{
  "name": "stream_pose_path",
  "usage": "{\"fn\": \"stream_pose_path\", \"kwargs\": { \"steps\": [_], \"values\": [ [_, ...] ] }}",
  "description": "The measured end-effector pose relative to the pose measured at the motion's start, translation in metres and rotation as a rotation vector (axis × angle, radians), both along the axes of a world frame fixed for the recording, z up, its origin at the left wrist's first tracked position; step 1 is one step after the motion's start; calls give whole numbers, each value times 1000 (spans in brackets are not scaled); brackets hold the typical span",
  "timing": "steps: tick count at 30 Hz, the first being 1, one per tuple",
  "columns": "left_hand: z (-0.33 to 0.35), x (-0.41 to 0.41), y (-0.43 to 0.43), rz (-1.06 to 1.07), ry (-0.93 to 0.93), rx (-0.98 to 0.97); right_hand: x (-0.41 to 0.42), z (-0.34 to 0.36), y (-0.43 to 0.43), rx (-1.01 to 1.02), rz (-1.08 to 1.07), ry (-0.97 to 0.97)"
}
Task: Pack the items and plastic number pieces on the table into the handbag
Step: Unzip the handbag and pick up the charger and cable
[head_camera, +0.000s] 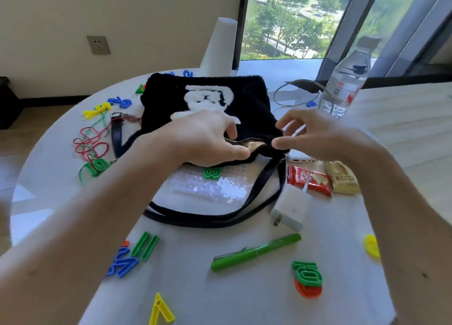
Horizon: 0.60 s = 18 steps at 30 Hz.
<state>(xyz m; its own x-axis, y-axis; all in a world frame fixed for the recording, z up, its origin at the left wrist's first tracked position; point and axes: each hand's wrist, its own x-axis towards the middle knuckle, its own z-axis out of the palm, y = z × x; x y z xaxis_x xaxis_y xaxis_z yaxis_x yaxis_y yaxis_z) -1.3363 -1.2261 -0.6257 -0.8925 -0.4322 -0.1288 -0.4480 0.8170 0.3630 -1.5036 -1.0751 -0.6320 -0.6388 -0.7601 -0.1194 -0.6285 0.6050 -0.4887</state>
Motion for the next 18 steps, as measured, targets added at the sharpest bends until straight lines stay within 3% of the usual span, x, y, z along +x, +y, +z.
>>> {"fn": "stream_pose_path", "kwargs": {
  "steps": [8, 12, 18],
  "values": [
    [-12, -8, 22, -186, 22, 125, -11, 1, 36, 382, -147, 53],
    [-10, -12, 31, -258, 60, 171, -29, -27, 37, 282, -332, 192],
    [-9, -17, 41, -284, 12, 145, -27, -48, 24, 68, -382, 0]
  ]
}}
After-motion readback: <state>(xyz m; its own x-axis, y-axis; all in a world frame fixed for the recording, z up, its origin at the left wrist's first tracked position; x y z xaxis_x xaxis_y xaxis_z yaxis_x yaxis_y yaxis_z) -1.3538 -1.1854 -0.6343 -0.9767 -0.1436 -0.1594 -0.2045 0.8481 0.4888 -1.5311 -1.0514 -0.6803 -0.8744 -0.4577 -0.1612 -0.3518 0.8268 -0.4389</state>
